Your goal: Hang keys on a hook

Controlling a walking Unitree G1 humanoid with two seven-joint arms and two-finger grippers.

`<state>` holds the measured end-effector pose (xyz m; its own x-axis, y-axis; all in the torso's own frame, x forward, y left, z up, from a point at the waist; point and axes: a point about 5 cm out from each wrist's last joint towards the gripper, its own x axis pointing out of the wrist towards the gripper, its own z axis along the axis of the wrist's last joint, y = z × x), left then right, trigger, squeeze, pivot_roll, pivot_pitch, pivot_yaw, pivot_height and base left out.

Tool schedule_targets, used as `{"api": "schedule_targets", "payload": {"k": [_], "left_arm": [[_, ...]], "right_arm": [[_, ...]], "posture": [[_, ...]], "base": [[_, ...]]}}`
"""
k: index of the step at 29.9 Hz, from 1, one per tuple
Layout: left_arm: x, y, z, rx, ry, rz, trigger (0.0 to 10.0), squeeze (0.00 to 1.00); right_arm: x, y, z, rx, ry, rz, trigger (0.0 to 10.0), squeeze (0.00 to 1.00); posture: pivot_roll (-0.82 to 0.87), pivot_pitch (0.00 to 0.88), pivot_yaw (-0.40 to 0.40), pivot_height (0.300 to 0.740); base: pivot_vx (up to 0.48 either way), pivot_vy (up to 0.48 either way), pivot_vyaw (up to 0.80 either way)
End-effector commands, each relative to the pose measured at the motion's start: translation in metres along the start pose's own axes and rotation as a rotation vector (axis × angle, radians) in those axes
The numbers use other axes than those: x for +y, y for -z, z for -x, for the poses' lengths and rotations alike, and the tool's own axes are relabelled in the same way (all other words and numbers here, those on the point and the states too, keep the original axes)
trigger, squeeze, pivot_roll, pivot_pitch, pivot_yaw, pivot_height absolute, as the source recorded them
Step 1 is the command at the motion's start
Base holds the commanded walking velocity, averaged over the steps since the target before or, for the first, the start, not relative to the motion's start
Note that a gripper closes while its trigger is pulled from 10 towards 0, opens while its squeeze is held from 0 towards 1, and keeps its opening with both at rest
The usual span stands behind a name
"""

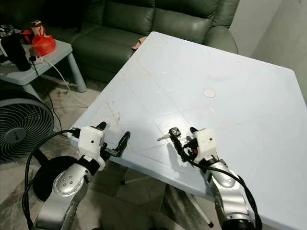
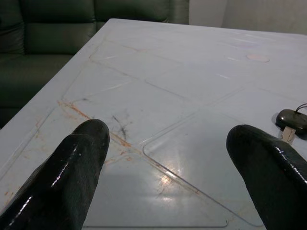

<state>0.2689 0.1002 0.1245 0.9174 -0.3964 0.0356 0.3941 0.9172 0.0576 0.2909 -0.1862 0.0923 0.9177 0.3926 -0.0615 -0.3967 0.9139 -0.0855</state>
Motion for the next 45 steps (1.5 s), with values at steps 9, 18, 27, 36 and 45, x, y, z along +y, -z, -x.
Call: {"api": "schedule_targets", "payload": {"k": [9,18,27,36,45], "left_arm": [[-0.004,0.0,-0.003,0.009,0.023,-0.014,10.0,0.0],[-0.003,-0.001,-0.002,0.005,0.015,-0.011,10.0,0.0],[-0.002,-0.001,-0.002,0.008,0.012,-0.009,10.0,0.0],[-0.002,-0.001,-0.001,0.007,0.013,-0.01,10.0,0.0],[-0.002,-0.002,-0.002,0.005,0.006,-0.014,10.0,0.0]], "right_arm": [[0.012,-0.009,-0.002,-0.054,0.009,-0.027,0.0,0.0],[0.023,-0.014,-0.01,-0.052,0.046,-0.057,0.0,0.0],[0.023,-0.013,-0.014,-0.006,0.086,-0.041,1.2,0.0],[0.02,-0.014,-0.015,0.001,0.101,-0.028,0.7,0.0],[0.015,-0.015,-0.014,0.004,0.118,-0.015,0.0,0.0]], "posture": [[0.02,0.129,-0.074,0.711],[0.03,0.136,-0.078,0.711],[0.03,0.143,-0.08,0.711],[0.03,0.143,-0.08,0.711],[0.03,0.144,-0.08,0.711]], "base": [[0.0,0.0,0.0],[0.0,0.0,0.0],[0.0,0.0,0.0],[0.0,0.0,0.0],[0.0,0.0,0.0]]}}
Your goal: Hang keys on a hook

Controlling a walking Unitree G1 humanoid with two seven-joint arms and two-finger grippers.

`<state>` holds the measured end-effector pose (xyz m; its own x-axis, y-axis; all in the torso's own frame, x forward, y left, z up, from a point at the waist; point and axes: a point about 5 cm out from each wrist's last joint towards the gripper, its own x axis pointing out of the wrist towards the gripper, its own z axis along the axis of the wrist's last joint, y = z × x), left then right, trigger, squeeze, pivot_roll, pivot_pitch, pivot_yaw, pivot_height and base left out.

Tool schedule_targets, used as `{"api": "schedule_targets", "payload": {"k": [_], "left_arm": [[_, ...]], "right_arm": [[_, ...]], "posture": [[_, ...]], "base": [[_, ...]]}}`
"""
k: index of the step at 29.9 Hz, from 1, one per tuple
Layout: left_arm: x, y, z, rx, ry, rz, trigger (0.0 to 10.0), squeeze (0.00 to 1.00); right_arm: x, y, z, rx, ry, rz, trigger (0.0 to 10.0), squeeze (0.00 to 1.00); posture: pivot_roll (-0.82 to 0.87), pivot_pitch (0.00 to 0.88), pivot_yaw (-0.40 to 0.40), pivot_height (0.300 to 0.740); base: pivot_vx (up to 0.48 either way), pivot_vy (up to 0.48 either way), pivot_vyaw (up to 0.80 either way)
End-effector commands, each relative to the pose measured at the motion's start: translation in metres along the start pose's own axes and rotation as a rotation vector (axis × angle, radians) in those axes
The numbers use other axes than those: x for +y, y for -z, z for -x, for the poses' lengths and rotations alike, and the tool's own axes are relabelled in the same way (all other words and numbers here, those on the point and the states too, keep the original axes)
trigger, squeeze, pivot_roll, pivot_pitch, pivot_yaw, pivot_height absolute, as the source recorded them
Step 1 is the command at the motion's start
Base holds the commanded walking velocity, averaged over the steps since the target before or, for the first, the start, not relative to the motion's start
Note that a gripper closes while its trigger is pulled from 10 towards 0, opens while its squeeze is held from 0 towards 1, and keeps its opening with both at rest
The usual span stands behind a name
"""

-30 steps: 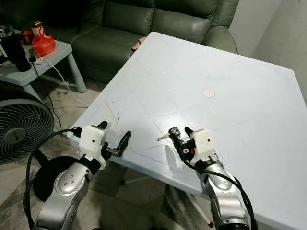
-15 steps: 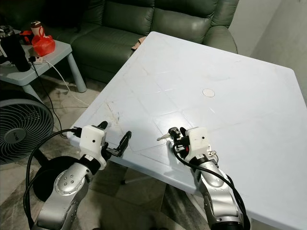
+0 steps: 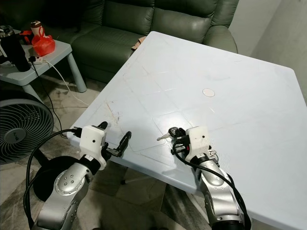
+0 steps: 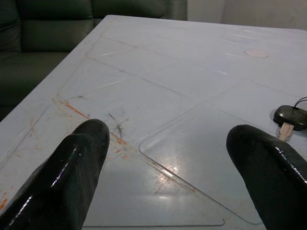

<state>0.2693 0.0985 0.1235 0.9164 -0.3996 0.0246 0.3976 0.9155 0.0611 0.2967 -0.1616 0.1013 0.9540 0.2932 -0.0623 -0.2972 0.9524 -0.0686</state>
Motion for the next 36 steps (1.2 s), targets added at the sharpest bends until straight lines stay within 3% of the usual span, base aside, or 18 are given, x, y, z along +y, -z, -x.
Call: {"api": "schedule_targets", "payload": {"k": [1,6,12,13,14,16,17,20,27,36], "left_arm": [[0.0,-0.003,-0.002,-0.005,0.0,-0.01,10.0,0.0],[0.004,-0.004,-0.005,-0.011,-0.016,-0.011,10.0,0.0],[0.022,-0.015,-0.024,-0.051,-0.099,0.027,10.0,0.0],[0.023,-0.017,-0.026,-0.056,-0.104,0.028,10.0,0.0],[0.026,-0.019,-0.028,-0.067,-0.106,0.03,10.0,0.0],[0.033,-0.023,-0.035,-0.076,-0.129,0.061,10.0,0.0],[0.042,-0.026,-0.039,-0.084,-0.16,0.087,10.0,0.0],[0.05,-0.031,-0.044,-0.1,-0.159,0.118,10.0,0.0],[0.068,-0.04,-0.051,-0.133,-0.194,0.068,10.0,0.0],[0.085,-0.048,-0.058,-0.166,-0.185,0.077,10.0,0.0]], "right_arm": [[-0.005,-0.004,0.0,-0.009,0.013,0.007,0.0,0.0],[-0.005,-0.008,0.001,-0.044,0.021,-0.039,0.0,0.0],[-0.012,-0.034,-0.005,-0.164,0.08,-0.134,0.0,0.0],[-0.013,-0.035,-0.006,-0.17,0.091,-0.129,0.7,0.0],[-0.015,-0.037,-0.006,-0.179,0.1,-0.132,4.5,0.0],[-0.017,-0.044,-0.007,-0.211,0.108,-0.141,6.3,0.0],[-0.019,-0.049,-0.008,-0.234,0.125,-0.137,10.0,0.0],[-0.021,-0.058,-0.007,-0.293,0.133,-0.143,10.0,0.0],[-0.024,-0.069,-0.004,-0.363,0.151,-0.141,10.0,0.0],[-0.031,-0.057,0.001,-0.311,0.208,-0.129,10.0,0.0]], "posture": [[0.03,0.144,-0.08,0.711],[0.03,0.124,-0.076,0.711],[0.02,0.066,-0.067,0.711],[0.01,0.056,-0.062,0.711],[0.01,0.056,-0.062,0.711],[0.01,0.044,-0.061,0.711],[0.01,0.033,-0.059,0.711],[0.01,0.014,-0.057,0.711],[0.0,0.0,-0.054,0.711],[0.0,0.0,-0.06,0.711]], "base": [[0.0,0.0,0.0],[0.0,0.0,0.0],[0.0,0.0,0.0],[0.0,0.0,0.0],[0.0,0.0,0.0],[0.0,0.0,0.0],[0.0,0.0,0.0],[0.0,0.0,0.0],[0.0,0.0,0.0],[0.0,0.0,0.0]]}}
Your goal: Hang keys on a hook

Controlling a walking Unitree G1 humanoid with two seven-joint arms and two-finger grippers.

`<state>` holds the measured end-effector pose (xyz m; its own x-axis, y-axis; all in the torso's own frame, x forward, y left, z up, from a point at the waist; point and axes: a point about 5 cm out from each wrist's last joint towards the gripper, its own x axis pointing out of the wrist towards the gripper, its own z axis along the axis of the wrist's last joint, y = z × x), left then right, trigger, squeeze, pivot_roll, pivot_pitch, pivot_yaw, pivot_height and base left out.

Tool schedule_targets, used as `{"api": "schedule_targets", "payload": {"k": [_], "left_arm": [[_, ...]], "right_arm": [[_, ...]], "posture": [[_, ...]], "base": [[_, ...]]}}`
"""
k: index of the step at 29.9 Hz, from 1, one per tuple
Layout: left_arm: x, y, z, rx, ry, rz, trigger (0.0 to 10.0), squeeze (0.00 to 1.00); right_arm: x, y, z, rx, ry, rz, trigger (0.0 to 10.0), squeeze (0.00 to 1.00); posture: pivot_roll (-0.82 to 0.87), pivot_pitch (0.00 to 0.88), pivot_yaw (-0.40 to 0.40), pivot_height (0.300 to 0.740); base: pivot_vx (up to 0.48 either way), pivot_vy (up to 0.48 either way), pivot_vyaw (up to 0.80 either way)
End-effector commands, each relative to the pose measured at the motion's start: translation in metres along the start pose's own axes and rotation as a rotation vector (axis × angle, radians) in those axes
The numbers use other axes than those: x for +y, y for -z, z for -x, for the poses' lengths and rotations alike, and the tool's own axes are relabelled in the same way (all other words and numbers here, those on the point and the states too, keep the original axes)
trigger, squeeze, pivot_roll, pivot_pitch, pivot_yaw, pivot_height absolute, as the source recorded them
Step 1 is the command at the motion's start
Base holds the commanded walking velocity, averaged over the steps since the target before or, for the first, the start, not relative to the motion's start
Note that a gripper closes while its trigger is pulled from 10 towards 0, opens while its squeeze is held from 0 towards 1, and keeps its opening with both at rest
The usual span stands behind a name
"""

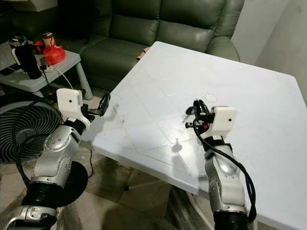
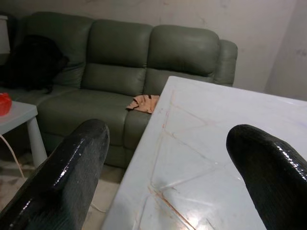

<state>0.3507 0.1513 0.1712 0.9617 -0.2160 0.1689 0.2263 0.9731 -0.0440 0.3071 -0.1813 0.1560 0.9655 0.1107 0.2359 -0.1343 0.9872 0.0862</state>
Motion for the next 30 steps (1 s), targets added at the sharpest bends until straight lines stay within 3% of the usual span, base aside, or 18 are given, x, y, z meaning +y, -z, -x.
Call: {"api": "schedule_targets", "payload": {"k": [1,11,21,26,30], "left_arm": [[0.0,-0.006,-0.004,-0.023,0.007,-0.007,10.0,0.0],[0.003,-0.005,-0.013,-0.017,0.01,-0.024,10.0,0.0],[0.01,-0.005,-0.017,-0.005,-0.026,-0.015,10.0,0.0],[0.013,-0.005,-0.018,-0.007,-0.062,-0.012,10.0,0.0],[0.013,-0.004,-0.018,-0.011,-0.072,-0.015,10.0,0.0]], "right_arm": [[-0.005,-0.005,0.0,-0.012,0.024,0.014,10.0,0.0],[-0.003,-0.006,-0.003,0.0,0.054,0.026,10.0,0.0],[0.0,0.0,0.001,0.013,0.08,-0.022,10.0,0.0],[0.001,-0.002,0.0,0.01,0.074,-0.01,10.0,0.0],[0.0,-0.001,0.001,0.015,0.077,-0.005,10.0,0.0]], "posture": [[0.0,0.0,-0.06,0.711],[-0.03,0.0,-0.043,0.711],[-0.03,0.0,-0.032,0.711],[-0.03,0.0,-0.035,0.711],[-0.03,0.0,-0.039,0.711]], "base": [[0.0,0.0,0.0],[0.0,0.0,-0.76],[0.0,0.0,-0.75],[0.0,0.455,-0.75],[0.0,0.0,-0.75]]}}
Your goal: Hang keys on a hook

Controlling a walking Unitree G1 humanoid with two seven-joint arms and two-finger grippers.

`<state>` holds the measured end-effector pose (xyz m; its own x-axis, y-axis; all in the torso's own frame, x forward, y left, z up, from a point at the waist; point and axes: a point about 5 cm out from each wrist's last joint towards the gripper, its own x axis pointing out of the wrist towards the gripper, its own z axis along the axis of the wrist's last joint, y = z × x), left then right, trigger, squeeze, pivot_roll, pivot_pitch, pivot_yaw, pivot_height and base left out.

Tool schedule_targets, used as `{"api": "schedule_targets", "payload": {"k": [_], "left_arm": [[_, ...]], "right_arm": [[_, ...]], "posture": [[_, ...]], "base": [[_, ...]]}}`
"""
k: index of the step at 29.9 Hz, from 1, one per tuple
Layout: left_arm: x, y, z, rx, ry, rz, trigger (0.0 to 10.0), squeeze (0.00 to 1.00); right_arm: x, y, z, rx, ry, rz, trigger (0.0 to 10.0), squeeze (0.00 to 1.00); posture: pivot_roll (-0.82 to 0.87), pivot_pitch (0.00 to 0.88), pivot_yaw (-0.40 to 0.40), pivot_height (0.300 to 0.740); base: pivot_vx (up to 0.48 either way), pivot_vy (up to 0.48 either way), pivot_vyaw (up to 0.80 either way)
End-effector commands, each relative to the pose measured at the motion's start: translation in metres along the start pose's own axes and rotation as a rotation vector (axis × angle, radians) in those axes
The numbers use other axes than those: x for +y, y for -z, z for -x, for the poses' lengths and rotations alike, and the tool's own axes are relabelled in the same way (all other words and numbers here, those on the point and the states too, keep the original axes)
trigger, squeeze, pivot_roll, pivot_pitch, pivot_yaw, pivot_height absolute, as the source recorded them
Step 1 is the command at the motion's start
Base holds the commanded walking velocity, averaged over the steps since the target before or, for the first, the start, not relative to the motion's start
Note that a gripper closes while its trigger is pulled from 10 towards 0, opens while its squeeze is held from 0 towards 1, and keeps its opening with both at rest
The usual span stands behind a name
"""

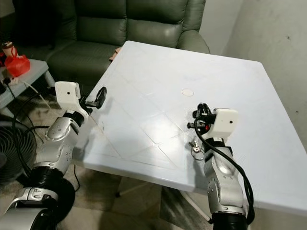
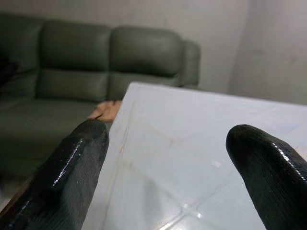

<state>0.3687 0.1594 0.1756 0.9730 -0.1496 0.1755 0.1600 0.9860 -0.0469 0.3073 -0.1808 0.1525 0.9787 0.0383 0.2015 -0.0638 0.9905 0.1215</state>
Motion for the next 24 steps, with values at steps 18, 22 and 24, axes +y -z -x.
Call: {"api": "schedule_targets", "payload": {"k": [18,22,24], "left_arm": [[-0.0019,0.0024,-0.0025,0.02,-0.006,-0.03,10.0,0.0],[-0.0023,0.0036,-0.0032,0.031,-0.005,-0.035,10.0,0.0],[-0.0031,0.0042,-0.0031,0.031,0.008,-0.032,10.0,0.0]], "right_arm": [[-0.0022,-0.0008,0.0059,0.005,-0.004,0.059,10.0,0.0],[-0.0036,-0.0013,0.0063,0.006,0.001,0.065,10.0,0.0],[-0.0038,-0.001,0.0072,0.006,0.002,0.071,10.0,0.0]], "posture": [[-0.05,0.0,-0.042,0.711],[-0.05,0.0,-0.042,0.711],[-0.05,0.0,-0.041,0.711]], "base": [[0.0,0.0,-0.75],[0.0,0.0,-0.75],[0.0,0.0,-0.75]]}}
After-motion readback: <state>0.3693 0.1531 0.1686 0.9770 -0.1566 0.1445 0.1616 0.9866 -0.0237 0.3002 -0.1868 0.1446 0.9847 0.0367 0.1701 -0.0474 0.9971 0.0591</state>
